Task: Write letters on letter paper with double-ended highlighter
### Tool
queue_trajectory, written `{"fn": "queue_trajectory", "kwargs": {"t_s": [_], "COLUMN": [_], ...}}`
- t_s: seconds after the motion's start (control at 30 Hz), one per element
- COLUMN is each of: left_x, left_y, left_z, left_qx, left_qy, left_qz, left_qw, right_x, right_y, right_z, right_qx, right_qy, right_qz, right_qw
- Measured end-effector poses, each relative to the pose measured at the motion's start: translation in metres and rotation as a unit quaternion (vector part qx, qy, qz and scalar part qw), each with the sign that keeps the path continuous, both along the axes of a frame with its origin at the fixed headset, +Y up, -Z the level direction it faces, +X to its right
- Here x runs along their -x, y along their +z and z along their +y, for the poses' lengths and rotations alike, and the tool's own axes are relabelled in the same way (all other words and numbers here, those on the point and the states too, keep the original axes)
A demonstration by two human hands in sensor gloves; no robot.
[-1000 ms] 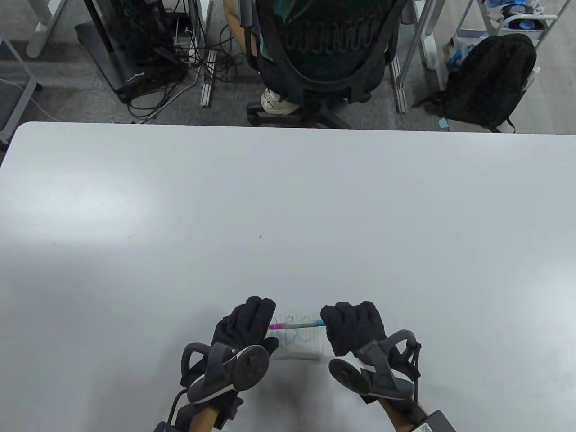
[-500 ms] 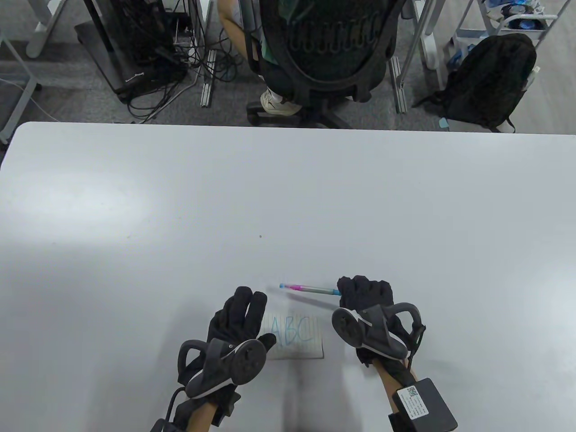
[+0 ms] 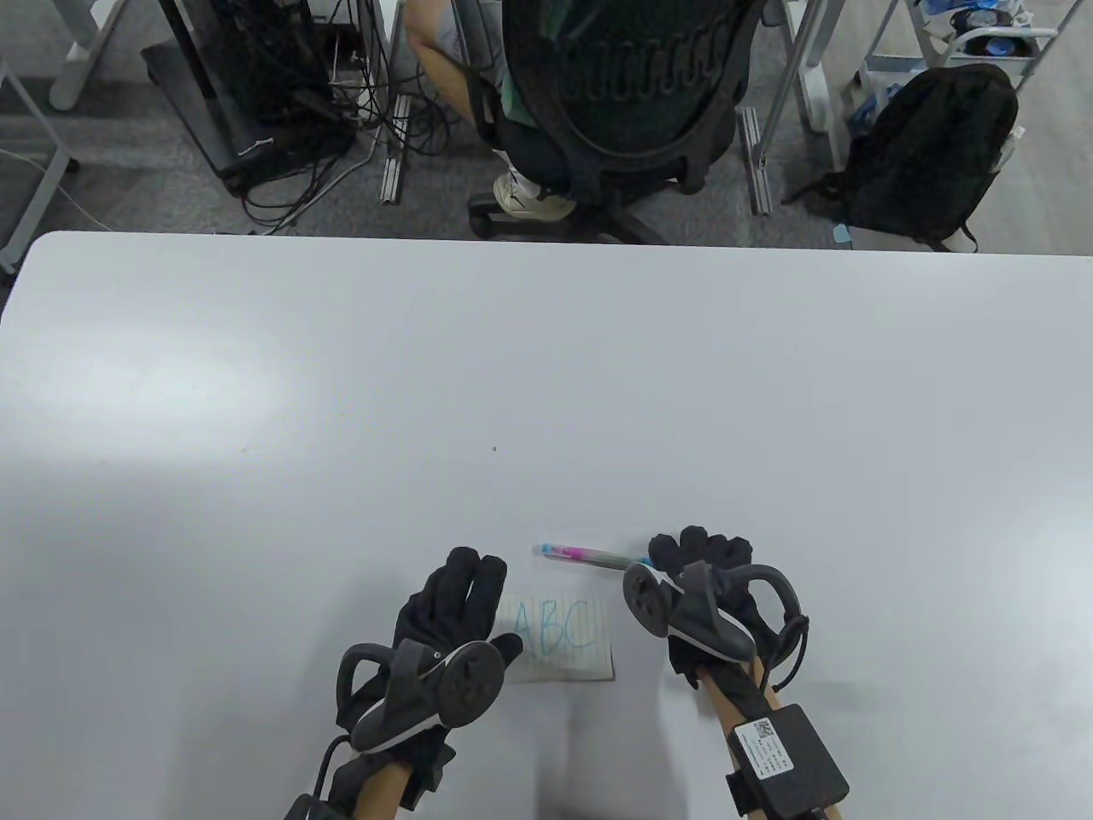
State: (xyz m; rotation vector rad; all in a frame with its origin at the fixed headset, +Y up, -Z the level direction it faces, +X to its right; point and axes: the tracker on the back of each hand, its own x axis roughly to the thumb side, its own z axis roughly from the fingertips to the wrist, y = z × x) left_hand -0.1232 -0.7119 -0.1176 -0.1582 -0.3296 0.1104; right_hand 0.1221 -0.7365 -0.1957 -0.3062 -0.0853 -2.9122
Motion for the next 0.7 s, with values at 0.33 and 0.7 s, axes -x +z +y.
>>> {"fn": "queue_trajectory", "kwargs": {"t_s": [0.33, 0.7], "left_x": [0.001, 0.002], "left_y": [-0.001, -0.002], "left_z": [0.000, 0.000], "left_qx": [0.005, 0.002], "left_qy": [0.001, -0.004], "left_qz": [0.002, 0.007], "left_qw": [1.000, 1.000], "right_x": [-0.002, -0.023], "right_y": [0.003, 0.025], "right_z": [0.003, 0.029], "right_qx": [-0.003, -0.034], "right_qy": [0.000, -0.020], "right_qz": [0.008, 0.039], "right_qw": [1.000, 0.998]}}
